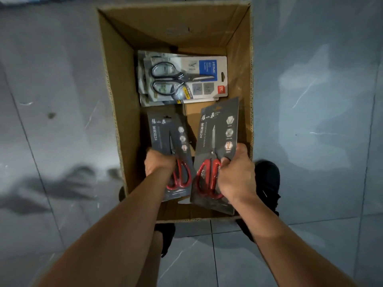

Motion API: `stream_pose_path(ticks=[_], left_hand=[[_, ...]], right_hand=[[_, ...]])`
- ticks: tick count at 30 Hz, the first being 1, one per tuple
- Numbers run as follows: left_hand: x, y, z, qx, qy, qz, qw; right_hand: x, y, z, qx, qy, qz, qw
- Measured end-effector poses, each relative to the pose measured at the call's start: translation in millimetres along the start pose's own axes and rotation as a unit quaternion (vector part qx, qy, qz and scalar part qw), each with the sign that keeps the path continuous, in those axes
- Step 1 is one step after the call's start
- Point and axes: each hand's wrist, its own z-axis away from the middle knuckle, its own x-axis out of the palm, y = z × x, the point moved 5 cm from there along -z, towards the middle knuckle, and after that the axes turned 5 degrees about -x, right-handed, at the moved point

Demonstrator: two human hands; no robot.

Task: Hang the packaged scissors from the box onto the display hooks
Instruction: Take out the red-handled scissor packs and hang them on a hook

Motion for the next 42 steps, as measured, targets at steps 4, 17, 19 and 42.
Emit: stream_pose_path(ticks=[4,17,19,42], left_hand=[[-42,-12,60,0.02,-0.031,0.058,0.998],[-276,67,343,0.298,-0.063,0.04,0.952],[-310,74,389,0.327,-0.061,0.043,0.942],[-306,13,785,0.513,-0.008,0.236,0.825]], right_hand=[[-36,-24,36,0.03,-0.02,-0.054,0.998],[-248,-160,259,-0.012,0.149,-0.313,0.938],[-281,-173,304,-0.029,0.173,-0.345,0.922],[-611,-94,515,-0.275,0.186,-0.448,0.83]])
